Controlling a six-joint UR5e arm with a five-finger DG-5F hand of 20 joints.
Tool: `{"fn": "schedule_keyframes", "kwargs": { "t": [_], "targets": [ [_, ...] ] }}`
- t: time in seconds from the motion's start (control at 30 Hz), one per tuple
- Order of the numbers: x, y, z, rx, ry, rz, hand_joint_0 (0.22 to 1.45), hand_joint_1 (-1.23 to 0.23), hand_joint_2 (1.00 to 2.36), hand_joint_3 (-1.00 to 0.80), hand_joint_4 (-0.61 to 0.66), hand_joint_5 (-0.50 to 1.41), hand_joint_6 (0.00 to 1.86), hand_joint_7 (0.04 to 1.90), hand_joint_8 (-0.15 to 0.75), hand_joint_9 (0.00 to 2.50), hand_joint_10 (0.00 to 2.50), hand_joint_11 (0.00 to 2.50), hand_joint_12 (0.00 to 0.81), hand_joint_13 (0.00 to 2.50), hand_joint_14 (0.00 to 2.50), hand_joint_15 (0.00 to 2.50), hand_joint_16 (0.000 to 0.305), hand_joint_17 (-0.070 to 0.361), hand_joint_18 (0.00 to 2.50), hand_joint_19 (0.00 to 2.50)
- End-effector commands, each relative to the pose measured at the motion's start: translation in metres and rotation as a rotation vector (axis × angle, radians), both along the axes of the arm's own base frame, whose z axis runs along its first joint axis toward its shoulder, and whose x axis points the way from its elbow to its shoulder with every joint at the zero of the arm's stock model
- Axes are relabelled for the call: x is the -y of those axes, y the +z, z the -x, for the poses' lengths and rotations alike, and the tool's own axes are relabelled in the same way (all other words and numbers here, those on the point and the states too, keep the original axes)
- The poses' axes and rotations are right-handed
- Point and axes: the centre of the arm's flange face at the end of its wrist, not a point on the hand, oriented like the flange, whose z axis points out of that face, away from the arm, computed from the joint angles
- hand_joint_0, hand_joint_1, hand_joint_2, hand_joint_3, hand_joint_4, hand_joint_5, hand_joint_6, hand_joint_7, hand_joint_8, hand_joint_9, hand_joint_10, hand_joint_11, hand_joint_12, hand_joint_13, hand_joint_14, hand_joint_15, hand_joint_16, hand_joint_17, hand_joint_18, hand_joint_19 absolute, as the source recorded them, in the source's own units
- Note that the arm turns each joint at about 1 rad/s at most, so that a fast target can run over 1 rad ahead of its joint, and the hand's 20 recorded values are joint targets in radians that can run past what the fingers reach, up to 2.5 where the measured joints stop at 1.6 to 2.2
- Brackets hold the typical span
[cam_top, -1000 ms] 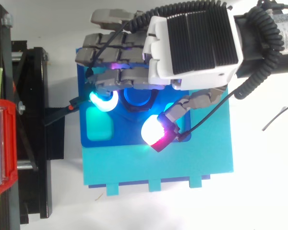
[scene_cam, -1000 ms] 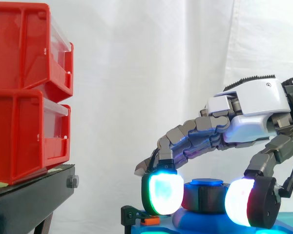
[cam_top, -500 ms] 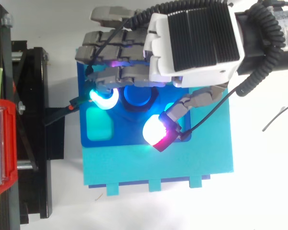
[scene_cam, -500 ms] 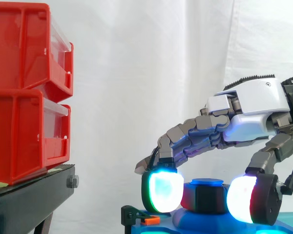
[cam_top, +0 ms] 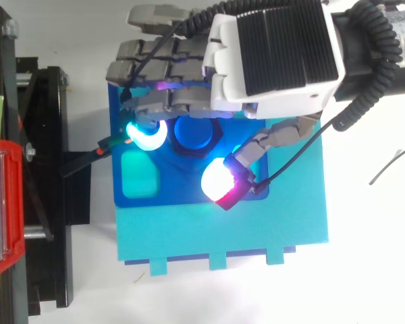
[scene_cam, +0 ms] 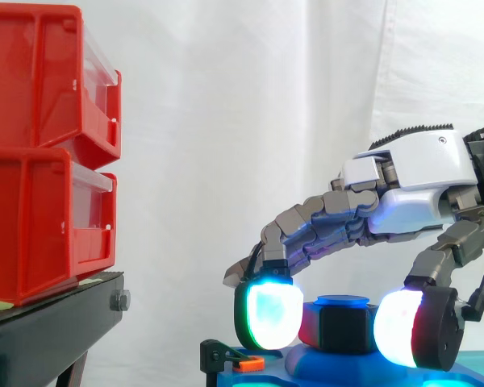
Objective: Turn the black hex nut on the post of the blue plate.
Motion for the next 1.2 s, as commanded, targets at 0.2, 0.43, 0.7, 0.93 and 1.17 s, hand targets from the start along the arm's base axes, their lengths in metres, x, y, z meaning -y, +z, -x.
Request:
{"fn": "schedule_keyframes", "kwargs": {
  "t": [0.2, 0.43, 0.7, 0.93, 1.17],
  "targets": [
    [0.0020, -0.0003, 0.0007, 0.000, -0.002, 0.009, 0.42, -0.80, 1.00, -0.50, 0.20, -0.23, 0.50, 1.05, 0.248, 0.22, 0.00, 0.02, 0.390, 0.13, 0.00, 0.00, 0.065, 0.146, 0.09, 0.11],
    [0.0003, -0.0010, 0.0005, -0.001, 0.007, 0.019, 0.38, -0.79, 1.00, -0.50, 0.22, -0.23, 0.50, 1.05, 0.262, 0.22, 0.00, 0.03, 0.406, 0.14, 0.00, 0.00, 0.069, 0.154, 0.11, 0.11],
    [0.0004, -0.0015, 0.0011, -0.005, 0.007, 0.034, 0.42, -0.80, 1.00, -0.50, 0.20, -0.23, 0.50, 1.05, 0.249, 0.22, 0.00, 0.02, 0.389, 0.14, 0.00, 0.00, 0.064, 0.144, 0.10, 0.10],
    [0.0017, -0.0019, 0.0018, -0.008, 0.005, 0.043, 0.49, -0.79, 1.00, -0.50, 0.18, -0.22, 0.50, 1.06, 0.226, 0.22, 0.00, 0.01, 0.362, 0.13, 0.00, 0.00, 0.058, 0.131, 0.08, 0.11],
    [0.0018, -0.0019, 0.0018, -0.007, 0.004, 0.048, 0.52, -0.79, 1.00, -0.47, 0.17, -0.22, 0.50, 1.07, 0.220, 0.23, 0.00, 0.03, 0.354, 0.14, 0.00, 0.00, 0.056, 0.127, 0.09, 0.11]
  ]
}}
